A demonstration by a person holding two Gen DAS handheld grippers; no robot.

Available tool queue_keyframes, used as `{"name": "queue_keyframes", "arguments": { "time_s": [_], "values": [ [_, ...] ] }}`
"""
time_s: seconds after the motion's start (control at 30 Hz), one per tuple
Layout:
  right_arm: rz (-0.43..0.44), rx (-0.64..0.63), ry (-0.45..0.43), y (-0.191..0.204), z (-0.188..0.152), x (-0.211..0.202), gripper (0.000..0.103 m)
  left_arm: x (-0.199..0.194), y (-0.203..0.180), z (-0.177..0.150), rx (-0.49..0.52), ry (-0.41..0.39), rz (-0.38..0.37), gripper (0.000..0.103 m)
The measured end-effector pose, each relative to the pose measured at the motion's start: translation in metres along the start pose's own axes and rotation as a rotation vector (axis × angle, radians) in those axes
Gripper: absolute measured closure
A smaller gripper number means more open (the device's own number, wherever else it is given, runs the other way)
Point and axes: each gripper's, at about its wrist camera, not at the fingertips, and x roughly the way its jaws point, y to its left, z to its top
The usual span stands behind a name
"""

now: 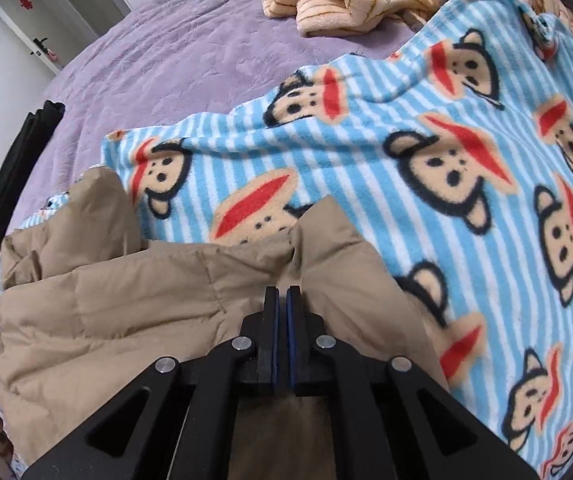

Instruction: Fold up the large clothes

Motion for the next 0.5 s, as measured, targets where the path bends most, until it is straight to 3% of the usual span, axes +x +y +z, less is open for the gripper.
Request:
{"name": "queue_keyframes", "arguments": {
  "time_s": [0.2,0.3,0.37,0.5],
  "values": [
    [0.041,0.049,-0.002,-0.011,-0.041,-0.042,0.090,-0.026,0.020,-0.045,-0.053,0.084,-0.044,0.054],
    [0.052,0.076,0.004,-0.013,-0.062,-0.056,0.076,-0.036,0.018,-0.067,-0.072,0.125,-0.072,0.054],
    [0.055,0.086,0.005,-0.012,-0.076,-0.066,0.053,-0.041,0.014,-0.079,-0.075,0.144,-0.089,0.054],
    [0.090,0.108,0.026,-0.008,-0.101,-0.078,0.048,-0.048,0.005,-0.099,-0.094,0.181,-0.129,0.054]
  ]
}}
